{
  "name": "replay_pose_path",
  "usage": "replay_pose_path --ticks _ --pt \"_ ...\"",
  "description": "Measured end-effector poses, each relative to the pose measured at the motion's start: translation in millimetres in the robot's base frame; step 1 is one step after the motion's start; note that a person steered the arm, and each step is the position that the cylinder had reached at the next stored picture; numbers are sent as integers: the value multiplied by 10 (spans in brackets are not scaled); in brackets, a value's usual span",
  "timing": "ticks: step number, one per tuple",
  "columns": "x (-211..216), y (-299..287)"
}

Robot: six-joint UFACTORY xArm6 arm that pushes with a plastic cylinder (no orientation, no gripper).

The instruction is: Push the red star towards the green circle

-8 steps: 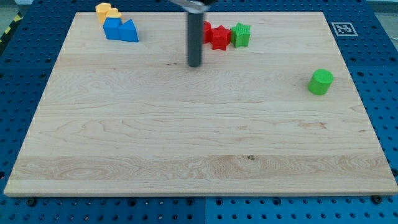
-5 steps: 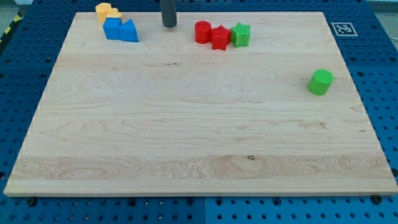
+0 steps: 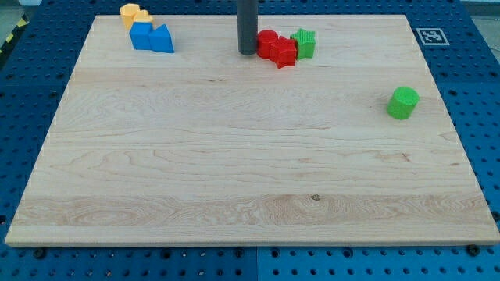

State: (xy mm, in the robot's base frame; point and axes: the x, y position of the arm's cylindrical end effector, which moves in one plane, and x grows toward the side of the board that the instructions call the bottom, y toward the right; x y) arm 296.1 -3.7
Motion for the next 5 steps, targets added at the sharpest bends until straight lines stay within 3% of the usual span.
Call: replay_pose_path --ticks 5 --pt "12 848"
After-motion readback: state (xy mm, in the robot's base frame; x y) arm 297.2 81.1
